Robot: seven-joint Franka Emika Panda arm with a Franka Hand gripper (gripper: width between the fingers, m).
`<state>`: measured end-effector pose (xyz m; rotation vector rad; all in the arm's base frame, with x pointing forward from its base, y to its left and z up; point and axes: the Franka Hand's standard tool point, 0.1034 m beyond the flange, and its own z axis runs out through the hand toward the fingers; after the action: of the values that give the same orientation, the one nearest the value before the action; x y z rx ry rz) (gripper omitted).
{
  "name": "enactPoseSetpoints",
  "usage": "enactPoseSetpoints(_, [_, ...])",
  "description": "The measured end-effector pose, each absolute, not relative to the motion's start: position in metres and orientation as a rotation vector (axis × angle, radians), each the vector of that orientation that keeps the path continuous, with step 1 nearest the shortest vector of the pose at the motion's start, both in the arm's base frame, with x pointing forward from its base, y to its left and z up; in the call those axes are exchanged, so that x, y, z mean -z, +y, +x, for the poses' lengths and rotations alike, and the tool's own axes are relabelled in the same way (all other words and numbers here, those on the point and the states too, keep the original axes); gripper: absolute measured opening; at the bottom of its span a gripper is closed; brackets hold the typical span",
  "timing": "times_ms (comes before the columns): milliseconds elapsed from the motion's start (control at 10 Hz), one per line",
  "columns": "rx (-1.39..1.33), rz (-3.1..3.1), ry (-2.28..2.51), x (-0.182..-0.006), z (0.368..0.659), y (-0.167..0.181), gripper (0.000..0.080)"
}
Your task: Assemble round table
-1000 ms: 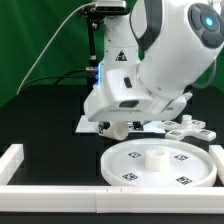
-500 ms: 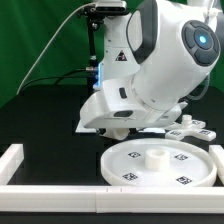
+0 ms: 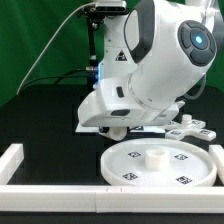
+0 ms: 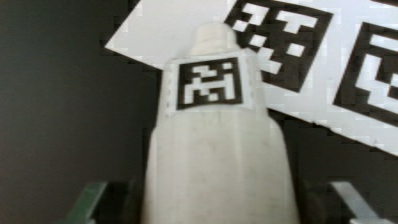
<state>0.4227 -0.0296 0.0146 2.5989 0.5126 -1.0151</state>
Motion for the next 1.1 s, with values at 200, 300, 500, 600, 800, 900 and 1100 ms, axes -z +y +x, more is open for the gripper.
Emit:
enactPoseSetpoints(200, [0.985, 2.616, 0.513, -0.019, 0.427, -0.026, 0.0403])
enactPoseSetpoints(300, [1.056, 2.615, 0.463, -0.045, 0.429, -0.013, 0.0403])
enactPoseSetpoints(500, [0.963, 2.737, 0.381, -0.087, 0.465, -0.008, 0.0403])
enactPoseSetpoints(600, [0.83, 2.801, 0.461, -0.087, 0.481, -0.02, 0.0403])
enactPoseSetpoints(800, [0.662, 2.858, 0.56, -0.081, 0.473, -0.023, 0.0404])
enactPoseSetpoints(900, [0.565, 2.881, 0.583, -0.081, 0.481, -0.021, 0.0404])
enactPoseSetpoints(1100, [0.445, 3.031, 0.415, -0.095, 0.492, 0.008, 0.0406])
